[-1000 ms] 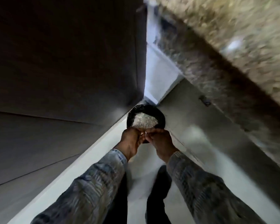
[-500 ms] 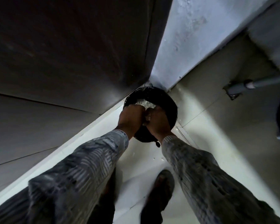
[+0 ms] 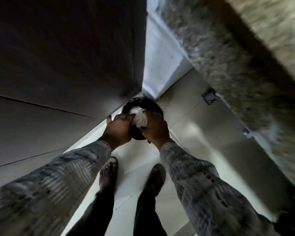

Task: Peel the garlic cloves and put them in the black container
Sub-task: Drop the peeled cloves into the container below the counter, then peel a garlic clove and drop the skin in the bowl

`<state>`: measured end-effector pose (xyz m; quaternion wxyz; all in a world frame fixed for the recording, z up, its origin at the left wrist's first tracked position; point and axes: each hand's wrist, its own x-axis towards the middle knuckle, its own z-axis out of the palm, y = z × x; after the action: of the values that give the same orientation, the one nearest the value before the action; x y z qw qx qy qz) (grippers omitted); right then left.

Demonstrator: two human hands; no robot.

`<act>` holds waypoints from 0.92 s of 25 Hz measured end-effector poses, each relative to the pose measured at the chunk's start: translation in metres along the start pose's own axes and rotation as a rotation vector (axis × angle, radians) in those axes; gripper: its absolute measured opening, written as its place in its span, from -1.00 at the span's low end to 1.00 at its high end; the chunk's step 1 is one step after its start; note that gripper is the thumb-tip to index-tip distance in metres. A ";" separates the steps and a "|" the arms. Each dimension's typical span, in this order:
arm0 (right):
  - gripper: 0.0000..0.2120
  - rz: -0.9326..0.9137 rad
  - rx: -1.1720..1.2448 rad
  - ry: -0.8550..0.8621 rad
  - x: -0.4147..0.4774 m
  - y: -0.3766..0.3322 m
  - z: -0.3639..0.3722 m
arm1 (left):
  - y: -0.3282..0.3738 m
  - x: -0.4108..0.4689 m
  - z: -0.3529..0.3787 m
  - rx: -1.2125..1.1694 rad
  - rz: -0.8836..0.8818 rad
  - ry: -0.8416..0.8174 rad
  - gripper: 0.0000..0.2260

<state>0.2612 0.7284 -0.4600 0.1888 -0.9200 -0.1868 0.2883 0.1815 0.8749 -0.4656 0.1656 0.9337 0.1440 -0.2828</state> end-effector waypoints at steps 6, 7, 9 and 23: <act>-0.28 0.063 0.055 0.126 -0.147 -0.057 -0.147 | 0.041 -0.115 -0.132 -0.208 0.166 0.152 -0.21; -0.25 0.076 0.058 0.137 -0.170 -0.066 -0.168 | 0.050 -0.132 -0.154 -0.235 0.221 0.156 -0.21; -0.19 0.131 0.042 0.209 -0.227 -0.084 -0.216 | 0.075 -0.173 -0.204 -0.263 0.346 0.180 -0.23; -0.16 0.680 0.134 0.796 -0.571 -0.087 -0.366 | 0.345 -0.364 -0.352 0.018 1.203 0.000 -0.14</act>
<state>0.0240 0.4570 0.1212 0.1995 -0.9528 0.2273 -0.0271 0.1845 0.6370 0.0991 0.2888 0.8526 -0.4121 -0.1407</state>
